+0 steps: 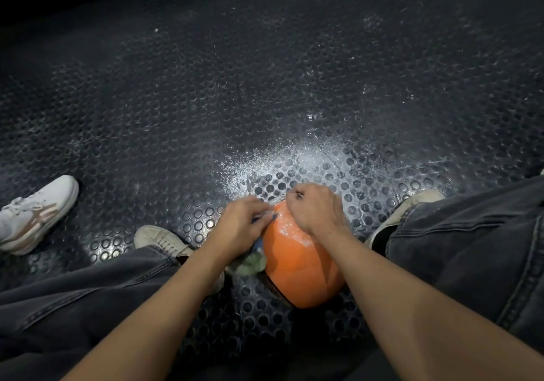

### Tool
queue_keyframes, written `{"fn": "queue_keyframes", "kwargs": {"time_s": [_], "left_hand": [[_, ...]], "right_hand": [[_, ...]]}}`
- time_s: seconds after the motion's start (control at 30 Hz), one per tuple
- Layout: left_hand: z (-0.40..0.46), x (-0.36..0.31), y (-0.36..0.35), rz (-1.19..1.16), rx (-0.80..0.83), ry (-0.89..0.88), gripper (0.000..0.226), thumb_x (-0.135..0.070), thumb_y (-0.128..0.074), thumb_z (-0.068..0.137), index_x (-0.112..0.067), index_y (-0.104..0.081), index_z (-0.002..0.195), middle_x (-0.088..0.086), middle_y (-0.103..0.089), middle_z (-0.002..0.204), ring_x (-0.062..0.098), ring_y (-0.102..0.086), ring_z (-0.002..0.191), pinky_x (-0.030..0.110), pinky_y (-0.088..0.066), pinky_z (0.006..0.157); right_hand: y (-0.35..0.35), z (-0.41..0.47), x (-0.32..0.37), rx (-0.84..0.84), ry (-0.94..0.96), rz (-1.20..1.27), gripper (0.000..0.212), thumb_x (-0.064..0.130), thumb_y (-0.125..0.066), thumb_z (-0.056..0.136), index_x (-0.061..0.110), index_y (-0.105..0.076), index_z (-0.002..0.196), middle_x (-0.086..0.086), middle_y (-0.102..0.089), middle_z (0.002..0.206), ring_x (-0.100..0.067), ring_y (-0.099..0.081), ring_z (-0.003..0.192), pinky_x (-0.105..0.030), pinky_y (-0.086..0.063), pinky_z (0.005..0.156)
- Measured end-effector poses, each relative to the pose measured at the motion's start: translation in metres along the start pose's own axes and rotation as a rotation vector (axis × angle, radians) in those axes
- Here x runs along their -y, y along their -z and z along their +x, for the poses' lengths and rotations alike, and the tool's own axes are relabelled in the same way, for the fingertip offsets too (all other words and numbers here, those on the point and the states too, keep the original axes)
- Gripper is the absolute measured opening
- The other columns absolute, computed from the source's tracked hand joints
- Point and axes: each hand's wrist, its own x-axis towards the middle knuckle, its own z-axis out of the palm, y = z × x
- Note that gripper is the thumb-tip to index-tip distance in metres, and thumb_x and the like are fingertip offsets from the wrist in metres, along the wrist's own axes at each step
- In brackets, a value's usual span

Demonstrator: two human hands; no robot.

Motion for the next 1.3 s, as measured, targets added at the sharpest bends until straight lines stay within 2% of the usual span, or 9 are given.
{"fn": "queue_keyframes", "kwargs": {"time_s": [0.1, 0.2, 0.3, 0.47, 0.63, 0.83, 1.0, 1.17, 1.3], "left_hand": [[0.022, -0.013, -0.009, 0.056, -0.075, 0.07, 0.019, -0.019, -0.06, 0.093, -0.007, -0.073, 0.092, 0.008, -0.067, 0.092, 0.021, -0.061, 0.082, 0.034, -0.049, 0.077], [-0.002, -0.012, -0.003, 0.064, -0.053, -0.001, 0.016, -0.02, -0.062, 0.092, -0.014, -0.075, 0.099, 0.0, -0.066, 0.094, 0.013, -0.06, 0.082, 0.02, -0.042, 0.074], [-0.032, -0.017, -0.003, 0.036, -0.047, -0.114, 0.015, -0.02, -0.063, 0.091, -0.016, -0.074, 0.102, -0.006, -0.063, 0.093, 0.01, -0.059, 0.08, 0.022, -0.046, 0.074], [0.013, -0.017, -0.005, 0.13, -0.114, 0.028, 0.017, -0.02, -0.058, 0.094, -0.014, -0.074, 0.099, -0.007, -0.053, 0.088, 0.01, -0.049, 0.078, 0.027, -0.044, 0.077], [-0.032, -0.022, -0.003, 0.085, -0.025, -0.193, 0.018, -0.025, -0.059, 0.093, -0.017, -0.073, 0.102, -0.004, -0.062, 0.093, 0.014, -0.061, 0.076, 0.028, -0.051, 0.07], [0.022, -0.015, -0.007, 0.172, -0.08, -0.001, 0.017, -0.02, -0.057, 0.094, -0.012, -0.072, 0.095, 0.001, -0.058, 0.091, 0.016, -0.053, 0.08, 0.038, -0.05, 0.079], [-0.033, -0.025, 0.001, 0.057, 0.05, -0.248, 0.022, -0.029, -0.053, 0.092, -0.019, -0.072, 0.098, -0.005, -0.063, 0.092, 0.013, -0.061, 0.075, 0.024, -0.049, 0.069], [0.008, -0.021, -0.007, 0.137, -0.098, -0.071, 0.016, -0.019, -0.057, 0.093, -0.013, -0.072, 0.094, 0.001, -0.059, 0.089, 0.018, -0.056, 0.076, 0.04, -0.051, 0.073], [-0.009, -0.027, -0.01, 0.121, -0.067, -0.12, 0.019, -0.023, -0.056, 0.095, -0.016, -0.071, 0.104, -0.002, -0.061, 0.098, 0.013, -0.058, 0.079, 0.031, -0.052, 0.073]], "right_hand": [[0.001, -0.005, 0.004, -0.002, -0.013, -0.008, 0.028, 0.036, -0.044, 0.098, 0.024, -0.067, 0.089, 0.003, -0.064, 0.078, -0.019, -0.062, 0.078, -0.043, -0.05, 0.09], [0.001, -0.002, 0.004, -0.025, -0.044, -0.021, 0.03, 0.037, -0.043, 0.099, 0.023, -0.066, 0.088, 0.003, -0.066, 0.079, -0.02, -0.063, 0.08, -0.043, -0.045, 0.094], [0.001, 0.001, 0.003, -0.011, -0.039, -0.016, 0.031, 0.034, -0.042, 0.099, 0.023, -0.059, 0.076, 0.002, -0.064, 0.076, -0.02, -0.061, 0.076, -0.044, -0.047, 0.092], [0.001, 0.0, 0.005, 0.001, -0.036, 0.01, 0.027, 0.036, -0.044, 0.098, 0.024, -0.065, 0.084, 0.004, -0.062, 0.075, -0.018, -0.059, 0.075, -0.046, -0.052, 0.087], [0.003, 0.0, 0.004, -0.03, -0.081, 0.04, 0.03, 0.037, -0.046, 0.097, 0.024, -0.059, 0.074, 0.004, -0.063, 0.075, -0.02, -0.061, 0.076, -0.047, -0.052, 0.088], [0.001, -0.007, 0.011, -0.011, -0.028, -0.025, 0.026, 0.036, -0.044, 0.098, 0.025, -0.064, 0.084, 0.004, -0.063, 0.081, -0.018, -0.06, 0.081, -0.039, -0.047, 0.089], [0.005, 0.0, 0.008, -0.022, -0.063, -0.007, 0.028, 0.033, -0.045, 0.098, 0.025, -0.061, 0.076, 0.003, -0.062, 0.075, -0.019, -0.059, 0.075, -0.042, -0.046, 0.09], [0.004, -0.001, 0.009, -0.006, -0.044, 0.022, 0.029, 0.034, -0.047, 0.096, 0.024, -0.061, 0.073, 0.006, -0.058, 0.068, -0.018, -0.055, 0.068, -0.046, -0.053, 0.084], [0.004, -0.001, 0.007, -0.048, -0.101, 0.031, 0.032, 0.036, -0.046, 0.098, 0.022, -0.061, 0.074, 0.004, -0.06, 0.073, -0.021, -0.059, 0.076, -0.044, -0.049, 0.088]]}}
